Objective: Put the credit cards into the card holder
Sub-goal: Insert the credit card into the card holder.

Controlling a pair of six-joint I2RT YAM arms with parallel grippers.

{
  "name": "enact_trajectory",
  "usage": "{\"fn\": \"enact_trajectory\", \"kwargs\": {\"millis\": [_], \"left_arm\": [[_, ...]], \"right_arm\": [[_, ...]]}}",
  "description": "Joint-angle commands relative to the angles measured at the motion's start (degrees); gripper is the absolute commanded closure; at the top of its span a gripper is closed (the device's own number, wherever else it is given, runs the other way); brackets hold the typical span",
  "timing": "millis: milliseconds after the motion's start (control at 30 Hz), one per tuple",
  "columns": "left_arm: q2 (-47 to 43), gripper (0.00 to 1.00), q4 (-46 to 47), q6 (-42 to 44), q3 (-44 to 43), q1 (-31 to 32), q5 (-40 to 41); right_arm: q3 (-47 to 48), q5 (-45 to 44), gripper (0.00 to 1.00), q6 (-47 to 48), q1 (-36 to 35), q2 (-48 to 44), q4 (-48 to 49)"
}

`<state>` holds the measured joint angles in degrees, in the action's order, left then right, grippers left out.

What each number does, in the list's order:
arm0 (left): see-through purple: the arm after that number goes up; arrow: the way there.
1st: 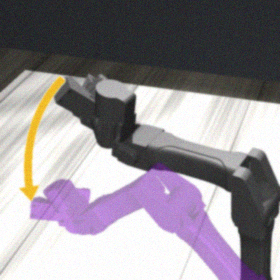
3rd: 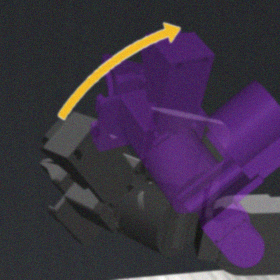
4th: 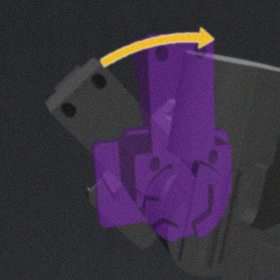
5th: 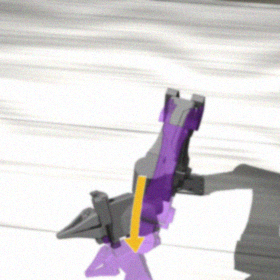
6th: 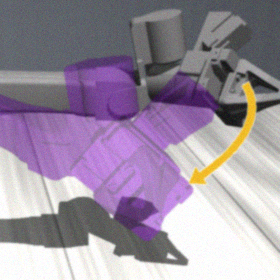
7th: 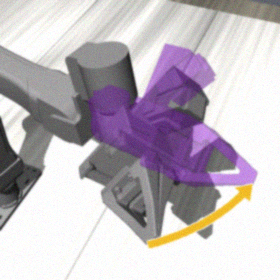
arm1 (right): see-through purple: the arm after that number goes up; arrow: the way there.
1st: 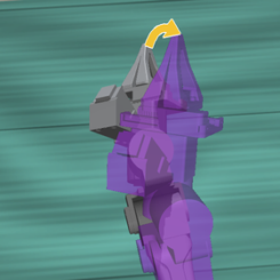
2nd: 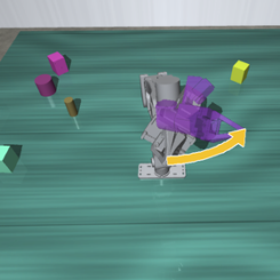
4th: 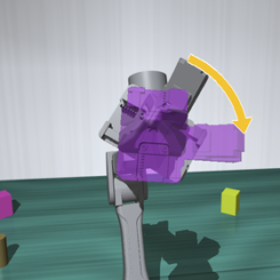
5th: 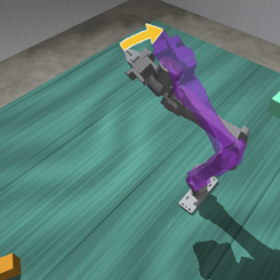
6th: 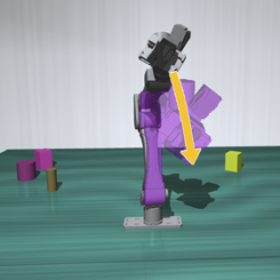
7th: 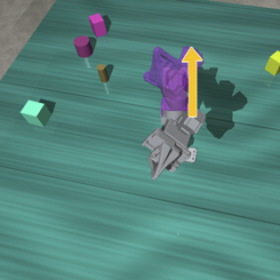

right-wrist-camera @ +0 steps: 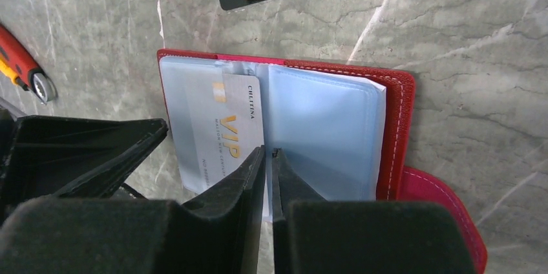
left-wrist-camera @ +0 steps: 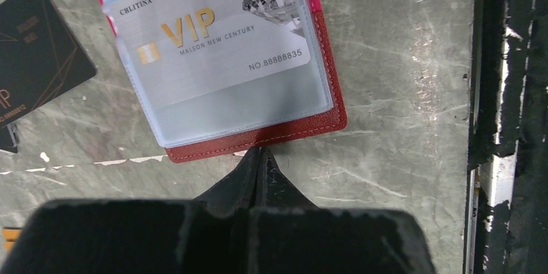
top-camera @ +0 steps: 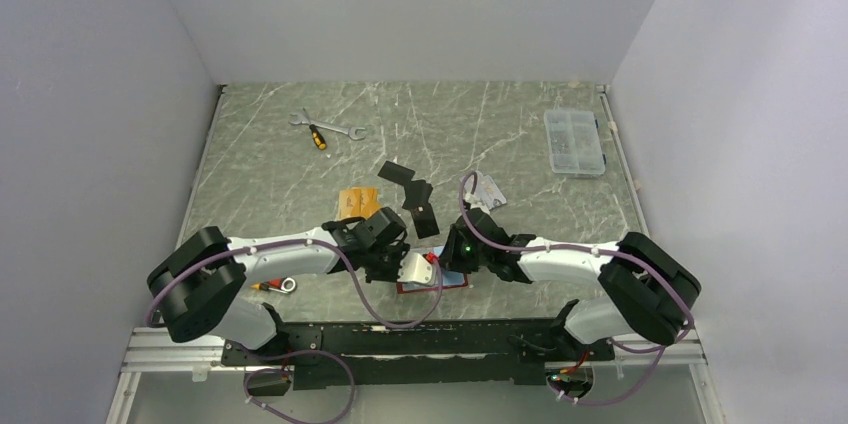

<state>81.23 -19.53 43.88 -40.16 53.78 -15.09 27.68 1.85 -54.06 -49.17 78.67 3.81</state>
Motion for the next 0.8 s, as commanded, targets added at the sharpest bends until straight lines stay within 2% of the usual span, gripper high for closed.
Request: {"fn": "enact_trajectory", "kwargs": {"millis": [0, 500, 767], "left_arm": [[1.6, 1.00, 1.5, 0.5, -1.1, 0.8, 2.0], [2.4, 1.00, 1.2, 0.3, -1.3, 2.1, 3.4], [0.5, 1.00, 0.9, 0.7, -0.4, 2.1, 3.9]], "right_arm": [[-1.1, 1.8, 0.89, -1.5, 0.0, 0.5, 3.6], [-0.1, 4.7, 0.95, -4.2, -2.3, 4.2, 9.2], [-1.7, 1.9, 0.90, -2.8, -0.8, -4.8, 2.1]]}}
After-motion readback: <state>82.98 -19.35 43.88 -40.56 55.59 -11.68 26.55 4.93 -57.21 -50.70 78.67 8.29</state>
